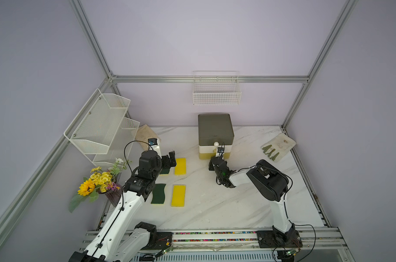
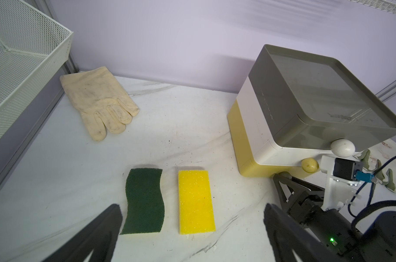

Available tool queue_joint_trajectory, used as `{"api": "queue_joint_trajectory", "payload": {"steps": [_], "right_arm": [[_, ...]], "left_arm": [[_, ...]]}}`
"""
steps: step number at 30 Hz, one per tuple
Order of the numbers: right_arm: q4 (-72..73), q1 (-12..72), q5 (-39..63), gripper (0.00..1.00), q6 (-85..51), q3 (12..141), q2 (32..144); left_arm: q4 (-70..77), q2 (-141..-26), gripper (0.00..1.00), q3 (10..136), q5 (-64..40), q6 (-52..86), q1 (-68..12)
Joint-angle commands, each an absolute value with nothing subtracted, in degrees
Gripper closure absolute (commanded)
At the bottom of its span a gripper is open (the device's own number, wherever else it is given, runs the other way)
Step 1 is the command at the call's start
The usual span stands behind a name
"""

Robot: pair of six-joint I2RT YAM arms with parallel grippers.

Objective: Take the sponge out of the drawer
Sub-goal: Open the drawer in the storage box.

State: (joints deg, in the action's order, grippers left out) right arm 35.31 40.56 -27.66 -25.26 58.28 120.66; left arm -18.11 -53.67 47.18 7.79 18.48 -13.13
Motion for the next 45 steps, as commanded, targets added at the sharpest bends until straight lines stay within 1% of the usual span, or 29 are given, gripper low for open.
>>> {"api": "queue_joint_trajectory", "payload": {"steps": [1, 5, 8, 16, 23, 35, 45], "right_arm": [[34.28, 40.43, -28.48, 0.61, -25.73, 60.41, 122.02], [33.75, 40.42, -29.12, 0.63, -26.02, 61.36, 122.58], [33.69, 40.41, -29.18, 0.66, -25.97, 61.81, 122.78], [32.78, 40.43, -28.78, 0.86, -26.36, 62.36, 123.12], [33.30, 40.92, -29.39, 1.00, -26.70, 60.94, 122.53], [35.46, 42.93, -31.07, 1.00, -26.92, 56.89, 120.46], [35.13, 45.69, -32.43, 1.00, -29.16, 52.00, 116.56]], "left_arm": [[-16.69, -53.53, 0.00, 48.79, 7.04, 19.12, -12.57], [-16.55, -53.57, 0.00, 48.78, 6.94, 19.17, -12.52], [-16.55, -53.69, 0.00, 48.83, 6.68, 19.29, -12.48], [-16.49, -53.84, 0.00, 48.78, 6.50, 19.28, -12.35], [-16.47, -53.88, 0.00, 48.70, 6.21, 19.42, -12.22], [-16.44, -54.24, 0.00, 48.69, 5.98, 19.51, -12.00], [-16.20, -54.49, 0.00, 48.72, 5.52, 19.57, -11.91]]}}
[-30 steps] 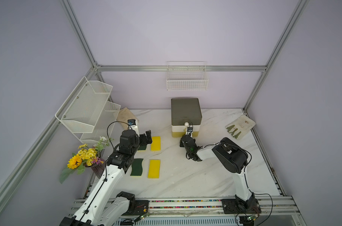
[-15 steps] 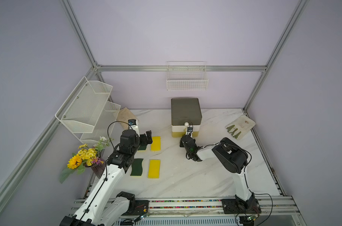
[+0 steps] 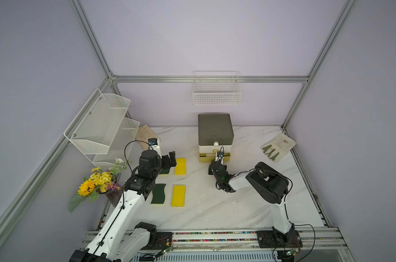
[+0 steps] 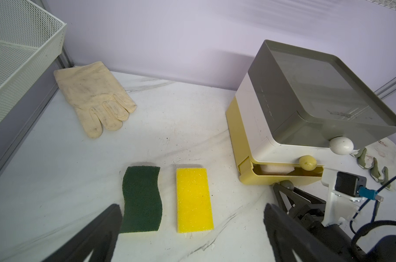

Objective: Take the sponge out of the drawer
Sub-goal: Open the drawer in the storage box.

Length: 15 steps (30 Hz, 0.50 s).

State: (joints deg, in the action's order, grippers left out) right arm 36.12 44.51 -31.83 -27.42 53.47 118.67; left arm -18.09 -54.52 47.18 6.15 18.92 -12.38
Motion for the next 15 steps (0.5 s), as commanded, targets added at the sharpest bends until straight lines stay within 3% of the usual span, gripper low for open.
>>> {"api": "queue_joint_trajectory", "payload": {"steps": [1, 15], "right_arm": [[35.16, 46.10, -32.30, 1.00, -29.58, 51.65, 116.24], [31.03, 53.00, -34.35, 1.00, -38.83, 46.92, 112.61]], "left_arm": [[-16.28, -54.49, 0.00, 48.69, 5.43, 19.60, -11.95], [-16.07, -54.93, 0.00, 48.52, 5.01, 19.78, -11.87]]}}
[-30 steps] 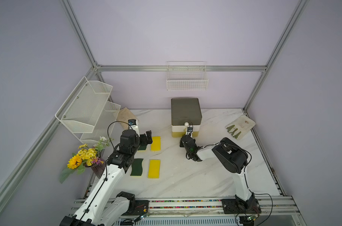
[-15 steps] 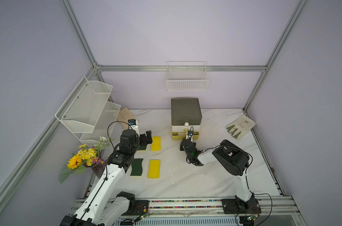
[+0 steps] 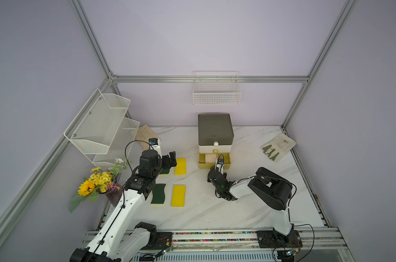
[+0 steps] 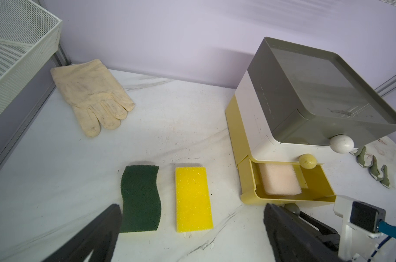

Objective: Take the sponge out of the drawer
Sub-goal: Open the drawer in the storage box.

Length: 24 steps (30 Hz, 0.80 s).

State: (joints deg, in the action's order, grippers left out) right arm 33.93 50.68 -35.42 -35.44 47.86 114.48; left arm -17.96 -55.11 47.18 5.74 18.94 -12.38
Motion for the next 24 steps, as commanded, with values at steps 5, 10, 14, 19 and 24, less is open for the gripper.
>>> {"api": "queue_joint_trajectory", "payload": {"steps": [5, 10, 14, 19, 24], "right_arm": [[29.37, 55.90, -34.97, 1.00, -42.13, 44.88, 110.82], [26.82, 58.63, -35.99, 1.00, -44.75, 43.43, 109.04], [25.08, 59.83, -36.06, 1.00, -46.16, 42.83, 108.05], [24.07, 60.77, -35.83, 1.00, -48.43, 40.80, 106.08], [22.74, 61.30, -36.17, 1.00, -49.60, 39.32, 103.91]], "left_arm": [[-15.98, -54.93, 0.00, 48.52, 4.70, 19.83, -11.87], [-15.78, -55.16, 0.00, 48.43, 4.47, 19.98, -11.83], [-15.73, -55.62, 0.00, 48.43, 4.09, 20.06, -11.84], [-15.65, -55.63, 0.00, 48.41, 4.13, 20.07, -11.82], [-15.54, -55.72, 0.00, 48.26, 4.11, 20.04, -11.83]]}}
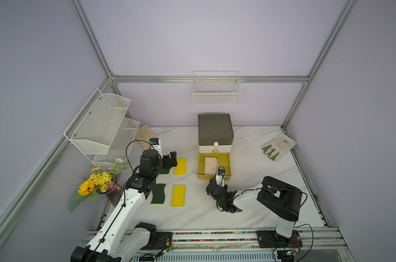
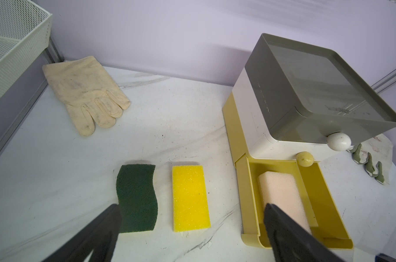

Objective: Take the sponge out of the drawer
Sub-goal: Open the drawer in the storage box.

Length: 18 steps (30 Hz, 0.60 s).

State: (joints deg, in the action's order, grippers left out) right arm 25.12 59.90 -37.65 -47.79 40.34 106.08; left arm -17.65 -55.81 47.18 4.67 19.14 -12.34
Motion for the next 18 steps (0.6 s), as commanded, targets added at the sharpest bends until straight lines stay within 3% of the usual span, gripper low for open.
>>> {"api": "queue_joint_trajectory", "payload": {"steps": [1, 13, 18], "right_arm": [[22.52, 61.51, -36.31, 1.00, -49.96, 38.89, 103.61], [20.08, 62.65, -35.28, 1.00, -53.09, 36.47, 101.41], [20.04, 62.66, -34.41, 0.89, -53.46, 36.55, 102.02]], "left_arm": [[-15.47, -55.81, 0.00, 48.17, 4.09, 20.07, -11.82], [-15.11, -56.43, 0.00, 48.02, 3.78, 19.80, -11.79], [-14.83, -56.80, 0.00, 47.90, 3.45, 19.79, -11.85]]}}
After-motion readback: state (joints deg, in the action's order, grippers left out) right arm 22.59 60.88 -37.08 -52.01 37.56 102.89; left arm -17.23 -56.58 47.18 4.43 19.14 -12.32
